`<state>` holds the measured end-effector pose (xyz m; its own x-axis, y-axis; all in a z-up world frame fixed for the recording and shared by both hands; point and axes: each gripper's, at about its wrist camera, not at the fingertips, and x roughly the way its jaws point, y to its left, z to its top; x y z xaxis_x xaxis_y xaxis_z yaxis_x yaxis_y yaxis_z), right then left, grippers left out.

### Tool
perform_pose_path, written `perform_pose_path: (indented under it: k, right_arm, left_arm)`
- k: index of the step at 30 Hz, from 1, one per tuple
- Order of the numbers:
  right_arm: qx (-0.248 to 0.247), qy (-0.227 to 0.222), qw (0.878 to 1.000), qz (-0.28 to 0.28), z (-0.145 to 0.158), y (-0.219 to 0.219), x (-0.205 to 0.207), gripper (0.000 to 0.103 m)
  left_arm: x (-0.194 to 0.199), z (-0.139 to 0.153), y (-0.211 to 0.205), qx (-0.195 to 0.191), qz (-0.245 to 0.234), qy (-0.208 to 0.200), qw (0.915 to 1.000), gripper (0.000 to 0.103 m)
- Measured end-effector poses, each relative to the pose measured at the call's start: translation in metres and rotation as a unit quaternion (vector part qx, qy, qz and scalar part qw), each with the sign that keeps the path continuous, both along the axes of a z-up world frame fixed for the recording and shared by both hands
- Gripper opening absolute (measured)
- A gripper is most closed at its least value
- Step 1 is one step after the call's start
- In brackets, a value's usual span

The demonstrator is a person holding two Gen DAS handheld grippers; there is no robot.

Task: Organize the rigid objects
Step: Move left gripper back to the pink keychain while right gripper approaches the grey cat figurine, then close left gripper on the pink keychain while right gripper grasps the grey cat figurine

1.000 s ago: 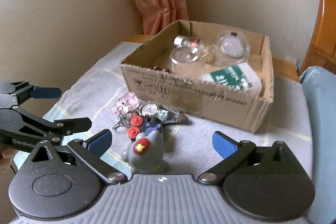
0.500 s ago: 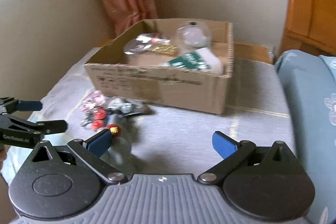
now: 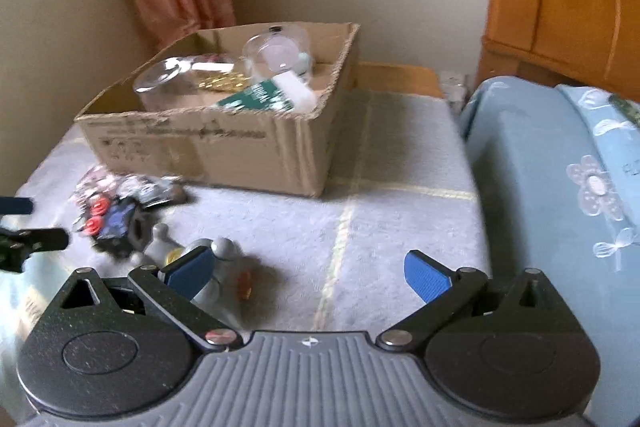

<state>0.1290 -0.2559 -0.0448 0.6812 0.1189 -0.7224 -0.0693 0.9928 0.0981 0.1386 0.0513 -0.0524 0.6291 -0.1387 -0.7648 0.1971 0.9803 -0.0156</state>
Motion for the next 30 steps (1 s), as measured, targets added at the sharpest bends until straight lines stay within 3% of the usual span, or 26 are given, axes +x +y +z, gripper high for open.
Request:
perform_pose_path:
  k: [4,11,17,30]
  right_arm:
    - [0.022,0.017,0.999,0.042,-0.008,0.013,-0.006,0.103]
    - [-0.013,0.036,0.994,0.104,-0.026,0.065,-0.008,0.103]
    - [-0.029,0.023,0.995,0.09,-0.032,0.087,0.007,0.103]
    - [-0.059,0.017,0.996,0.065,-0.037,0.079,0.009,0.103]
  left_arm:
    - [0.003,-0.004,0.003,0.004,-0.011,0.002,0.9999,0.099]
    - [0.011,-0.002,0.008,0.014,-0.042,-0.009,0.999,0.099]
    - [0.025,-0.001,0.011,0.009,-0.057,-0.027,0.998,0.099]
    - [0.05,-0.011,0.009,0.019,-0.064,-0.035,0.9972,0.099]
